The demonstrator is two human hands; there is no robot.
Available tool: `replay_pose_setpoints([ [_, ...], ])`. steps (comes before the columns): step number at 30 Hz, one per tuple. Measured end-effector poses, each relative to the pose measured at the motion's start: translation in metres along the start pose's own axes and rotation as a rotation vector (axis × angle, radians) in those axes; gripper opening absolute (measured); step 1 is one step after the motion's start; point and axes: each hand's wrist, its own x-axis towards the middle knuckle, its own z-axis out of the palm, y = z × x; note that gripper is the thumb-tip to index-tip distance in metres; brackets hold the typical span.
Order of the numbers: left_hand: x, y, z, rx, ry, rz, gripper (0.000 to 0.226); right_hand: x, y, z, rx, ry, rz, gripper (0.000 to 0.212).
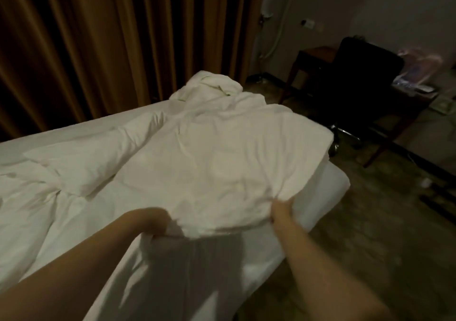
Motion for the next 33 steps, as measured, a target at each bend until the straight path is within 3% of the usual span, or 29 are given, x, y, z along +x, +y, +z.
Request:
replay_pose_setpoints([
  [3,0.020,-0.010,0.050,0.106,-0.122,-0.078,0.040,-0.008,0.101,0.018,-0.207,-0.152,0.388,0.074],
  [5,0.027,-0.008,0.073,0.067,-0.140,-0.095,0.043,-0.028,0.118,0.025,-0.272,-0.194,0.478,0.082],
  [11,0.039,0.011,0.106,-0.101,-0.071,-0.213,0.054,-0.028,0.093,0.029,-0.592,-0.197,0.182,0.069],
  [15,0.037,0.034,0.102,-0.212,-0.037,-0.186,0.057,-0.036,0.071,0.051,-0.774,-0.289,-0.073,0.065],
  [17,0.026,0.039,0.095,-0.305,0.072,-0.209,0.061,-0.044,0.063,0.074,-0.868,-0.380,-0.210,0.065],
  [23,-0.029,0.016,0.093,-0.535,0.556,-0.496,0.049,-0.092,0.051,0.157,-1.017,-0.664,-0.544,0.064],
  [33,-0.158,-0.042,0.230,-0.839,0.543,-1.109,0.048,-0.237,0.102,0.252,-1.171,-1.213,-0.923,0.066],
])
